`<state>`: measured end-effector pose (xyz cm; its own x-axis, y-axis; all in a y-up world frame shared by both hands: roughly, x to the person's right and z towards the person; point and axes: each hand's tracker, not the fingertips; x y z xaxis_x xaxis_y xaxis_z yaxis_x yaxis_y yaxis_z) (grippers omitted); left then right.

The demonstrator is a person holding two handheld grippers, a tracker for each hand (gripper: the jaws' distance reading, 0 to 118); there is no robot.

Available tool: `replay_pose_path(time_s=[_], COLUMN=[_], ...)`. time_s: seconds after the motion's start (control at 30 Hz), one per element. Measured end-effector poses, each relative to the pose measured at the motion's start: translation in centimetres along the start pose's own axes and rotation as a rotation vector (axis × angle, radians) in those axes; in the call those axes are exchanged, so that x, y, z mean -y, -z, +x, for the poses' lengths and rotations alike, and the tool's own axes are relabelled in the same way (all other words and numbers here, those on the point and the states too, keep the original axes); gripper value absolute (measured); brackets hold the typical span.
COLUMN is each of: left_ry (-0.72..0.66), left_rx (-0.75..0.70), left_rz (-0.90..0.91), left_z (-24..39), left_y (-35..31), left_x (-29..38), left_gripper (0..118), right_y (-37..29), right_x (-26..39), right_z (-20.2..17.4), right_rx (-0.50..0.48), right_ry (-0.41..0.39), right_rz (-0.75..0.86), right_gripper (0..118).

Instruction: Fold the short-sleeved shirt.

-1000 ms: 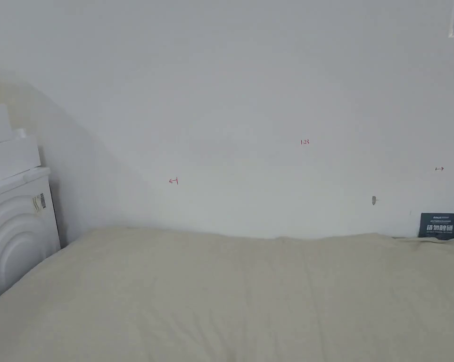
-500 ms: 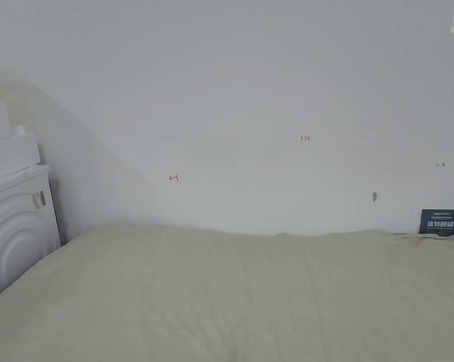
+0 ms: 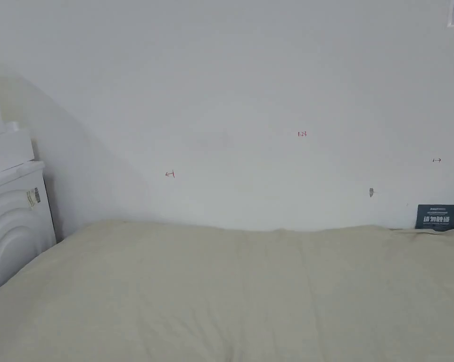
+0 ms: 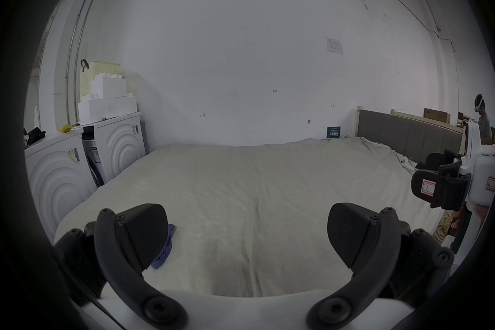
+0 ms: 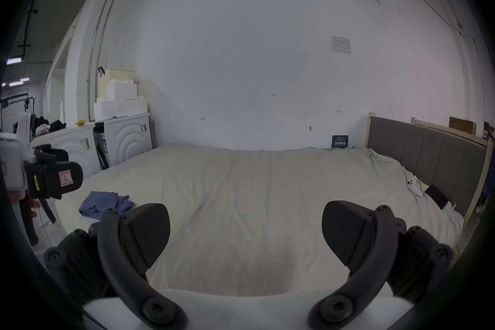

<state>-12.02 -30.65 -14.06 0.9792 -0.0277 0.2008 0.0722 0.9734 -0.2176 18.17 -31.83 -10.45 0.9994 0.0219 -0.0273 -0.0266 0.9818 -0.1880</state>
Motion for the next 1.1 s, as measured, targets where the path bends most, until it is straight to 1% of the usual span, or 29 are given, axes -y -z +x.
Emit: replay_pose_path(time_s=[0.07,0.17,0.33,1.1], left_ry=[0.003,-0.001,-0.002,0.001], left_rx=[-0.019,-0.027,-0.030,-0.005], left_rz=[0.003,0.007,0.003,0.000], left_z=[0.04,-0.01,-0.07,0.36], left_y=[0.14,0.07,0.02,0.23], left_x=[-0.12,-0.20,-0.14,-0.11], left_gripper=[118,118,118,118], right_y=[0.19,0.15,0.24,0.41], right_x=[0.13,0.36,0.28,0.31], right_z=[-0.26,-0.40,-0.43,-0.44], right_rx=[0.017,0.014,0.005,0.002], right_ry=[-0.021,-0.032,-0.019,-0.022], right_rz=[-0.016,-0.020,-0.024,-0.037], right_gripper=[113,113,113,113])
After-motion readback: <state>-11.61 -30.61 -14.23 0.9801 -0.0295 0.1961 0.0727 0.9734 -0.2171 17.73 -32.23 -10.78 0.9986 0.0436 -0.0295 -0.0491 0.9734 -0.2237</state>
